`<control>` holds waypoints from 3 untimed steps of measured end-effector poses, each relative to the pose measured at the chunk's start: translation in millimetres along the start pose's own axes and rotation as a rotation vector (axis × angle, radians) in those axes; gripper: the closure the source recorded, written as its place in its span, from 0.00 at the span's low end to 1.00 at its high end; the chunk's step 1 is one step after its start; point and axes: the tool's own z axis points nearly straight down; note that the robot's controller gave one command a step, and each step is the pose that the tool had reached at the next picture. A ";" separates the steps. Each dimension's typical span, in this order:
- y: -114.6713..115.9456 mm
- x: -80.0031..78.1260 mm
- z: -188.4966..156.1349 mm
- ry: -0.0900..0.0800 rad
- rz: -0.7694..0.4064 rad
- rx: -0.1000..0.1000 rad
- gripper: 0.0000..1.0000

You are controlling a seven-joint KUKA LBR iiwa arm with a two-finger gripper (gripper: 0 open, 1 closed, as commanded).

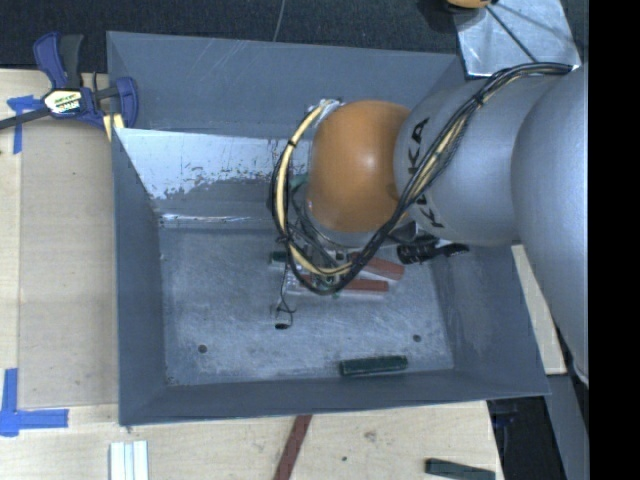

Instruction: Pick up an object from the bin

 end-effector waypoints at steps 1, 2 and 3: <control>-16.3 -9.0 26.7 0.005 -0.266 -0.001 0.00; -36.9 -31.3 35.2 0.003 -0.180 -0.001 0.00; -78.6 -24.8 54.6 -0.014 -0.253 -0.007 1.00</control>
Offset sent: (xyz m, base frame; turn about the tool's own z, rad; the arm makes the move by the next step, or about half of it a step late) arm 0.0402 -0.0626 -0.0406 -0.0006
